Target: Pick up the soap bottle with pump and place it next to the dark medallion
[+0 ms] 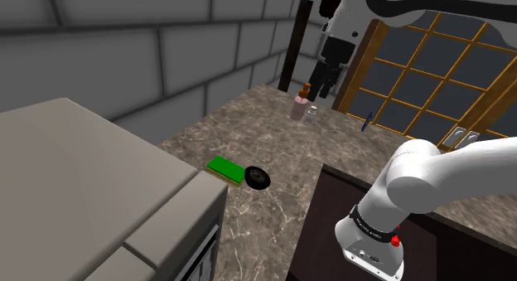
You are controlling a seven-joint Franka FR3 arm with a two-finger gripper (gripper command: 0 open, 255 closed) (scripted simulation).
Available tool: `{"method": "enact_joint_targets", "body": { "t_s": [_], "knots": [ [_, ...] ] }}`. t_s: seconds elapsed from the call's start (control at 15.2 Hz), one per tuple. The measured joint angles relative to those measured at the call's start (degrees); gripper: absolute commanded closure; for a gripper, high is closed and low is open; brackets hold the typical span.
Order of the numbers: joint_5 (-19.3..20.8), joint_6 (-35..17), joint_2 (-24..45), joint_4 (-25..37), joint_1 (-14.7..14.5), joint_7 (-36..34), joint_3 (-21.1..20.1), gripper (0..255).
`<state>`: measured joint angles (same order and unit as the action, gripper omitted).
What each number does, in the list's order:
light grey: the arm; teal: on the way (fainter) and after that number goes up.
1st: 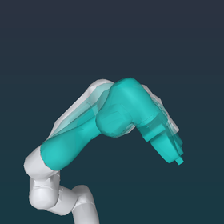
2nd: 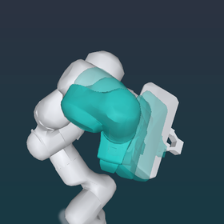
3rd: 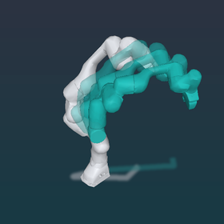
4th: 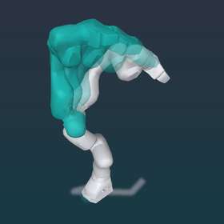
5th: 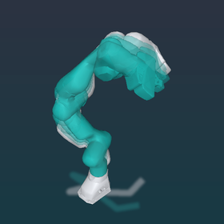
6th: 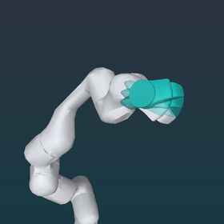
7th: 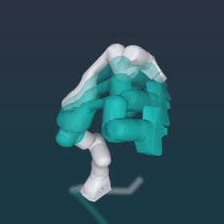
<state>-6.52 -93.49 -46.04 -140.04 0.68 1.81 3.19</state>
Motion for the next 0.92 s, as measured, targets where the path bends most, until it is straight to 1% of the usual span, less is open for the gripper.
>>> {"method": "enact_joint_targets", "body": {
  "t_s": [0.2, 0.66, 0.92],
  "knots": [
    [1.0, -0.8, 1.3, 0.3, 0.5, 1.2, 1.1, 0],
    [5.4, -5.8, 11.6, 4.8, 3.0, 8.2, 7.4, 0],
    [7.1, -8.7, 17.1, 7.2, 4.3, 12.2, 10.9, 0]
  ]
}}
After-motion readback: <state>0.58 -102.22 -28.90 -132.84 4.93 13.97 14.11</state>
